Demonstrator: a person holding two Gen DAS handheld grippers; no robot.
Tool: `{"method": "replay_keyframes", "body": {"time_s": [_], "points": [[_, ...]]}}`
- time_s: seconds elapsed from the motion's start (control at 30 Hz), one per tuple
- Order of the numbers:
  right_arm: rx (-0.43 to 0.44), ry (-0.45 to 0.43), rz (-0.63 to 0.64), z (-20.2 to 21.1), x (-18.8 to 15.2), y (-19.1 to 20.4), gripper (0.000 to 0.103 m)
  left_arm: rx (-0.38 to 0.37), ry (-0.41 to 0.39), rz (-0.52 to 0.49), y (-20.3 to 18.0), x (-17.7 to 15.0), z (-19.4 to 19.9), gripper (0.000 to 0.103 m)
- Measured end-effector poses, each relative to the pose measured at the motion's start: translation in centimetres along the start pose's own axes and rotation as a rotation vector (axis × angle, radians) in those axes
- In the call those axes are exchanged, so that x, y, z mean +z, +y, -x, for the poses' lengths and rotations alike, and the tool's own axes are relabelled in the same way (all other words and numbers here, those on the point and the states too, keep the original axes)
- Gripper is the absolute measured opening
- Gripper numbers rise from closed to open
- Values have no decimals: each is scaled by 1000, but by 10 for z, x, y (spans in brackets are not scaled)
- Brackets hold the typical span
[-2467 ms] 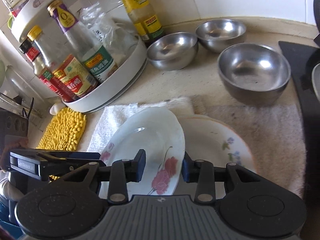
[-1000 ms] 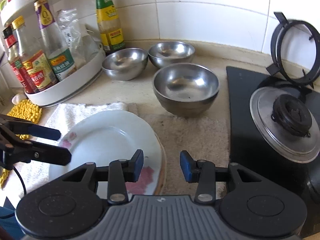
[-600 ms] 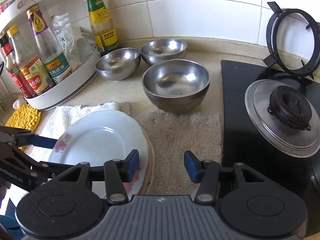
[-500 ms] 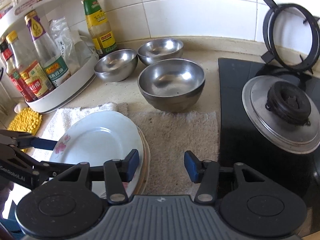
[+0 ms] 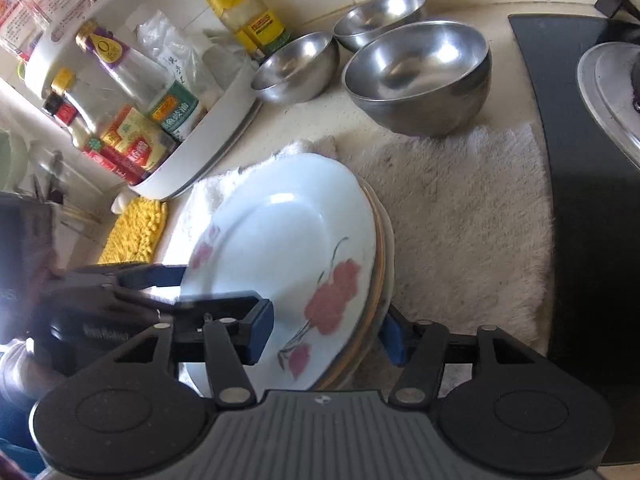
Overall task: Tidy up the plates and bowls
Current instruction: 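Open the right gripper and release the plate on the stack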
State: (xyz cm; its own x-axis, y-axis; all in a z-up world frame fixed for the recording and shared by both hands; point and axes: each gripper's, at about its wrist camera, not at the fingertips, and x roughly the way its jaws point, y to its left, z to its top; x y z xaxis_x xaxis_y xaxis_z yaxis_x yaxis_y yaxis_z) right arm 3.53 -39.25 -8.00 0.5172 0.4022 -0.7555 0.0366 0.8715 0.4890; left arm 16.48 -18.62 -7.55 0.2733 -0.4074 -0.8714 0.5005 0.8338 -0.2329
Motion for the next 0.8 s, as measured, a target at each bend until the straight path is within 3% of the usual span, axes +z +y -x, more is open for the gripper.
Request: {"method": "replay_keyframes", "body": {"time_s": [0.17,0.33,0.57,0.7,0.8], "points": [[5,25,53,-4,7,3,62,37,-22,50,0,0,6,99],[32,-17,83,-3,7,11,62,60,-28,92,3,1,14,96],[11,2,88,2,3,6,62,95,-44,16,-1,3,13,97],[-26,-72,92,36,11,-5,62,43,-26,25,6,4,15,100],[-68,-122,58,51,25,-22,62,-6,-59,73,17,10,34,100]]}}
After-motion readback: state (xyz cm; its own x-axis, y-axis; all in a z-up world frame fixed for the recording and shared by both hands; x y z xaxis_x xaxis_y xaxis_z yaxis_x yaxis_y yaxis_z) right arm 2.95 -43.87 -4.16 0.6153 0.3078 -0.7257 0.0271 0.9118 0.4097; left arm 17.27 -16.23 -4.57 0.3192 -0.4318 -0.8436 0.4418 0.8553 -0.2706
